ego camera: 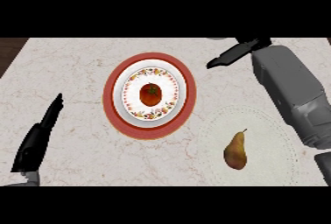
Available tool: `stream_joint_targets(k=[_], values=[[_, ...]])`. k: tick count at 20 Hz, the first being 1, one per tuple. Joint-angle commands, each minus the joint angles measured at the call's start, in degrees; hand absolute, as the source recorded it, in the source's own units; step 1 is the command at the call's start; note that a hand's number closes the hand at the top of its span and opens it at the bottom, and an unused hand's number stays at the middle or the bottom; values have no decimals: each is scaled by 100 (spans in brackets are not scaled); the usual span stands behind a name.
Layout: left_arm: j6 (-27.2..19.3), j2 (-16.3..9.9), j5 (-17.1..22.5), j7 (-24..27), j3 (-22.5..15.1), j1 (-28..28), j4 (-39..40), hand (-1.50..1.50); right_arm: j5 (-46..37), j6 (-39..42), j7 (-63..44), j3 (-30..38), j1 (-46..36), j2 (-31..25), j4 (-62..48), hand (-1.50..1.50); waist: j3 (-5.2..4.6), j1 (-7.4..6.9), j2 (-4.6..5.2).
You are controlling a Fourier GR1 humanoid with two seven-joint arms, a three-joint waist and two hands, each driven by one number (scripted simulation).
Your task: Pick the tomato from the placemat and place it in the plate
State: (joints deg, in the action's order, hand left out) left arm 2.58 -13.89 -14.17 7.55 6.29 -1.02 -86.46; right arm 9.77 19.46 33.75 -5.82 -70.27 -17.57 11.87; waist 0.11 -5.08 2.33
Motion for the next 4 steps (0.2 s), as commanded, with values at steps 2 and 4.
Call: stream_joint_targets(k=[2,4], values=[[113,-155,108,-101,138,122,-114,0,-69,289,436,63,76,-322,-310,-150,7,-96,26],[82,-40,-2,12,-11,86,87,0,-84,292,315,85,-148,-362,-395,-150,2,-87,29]])
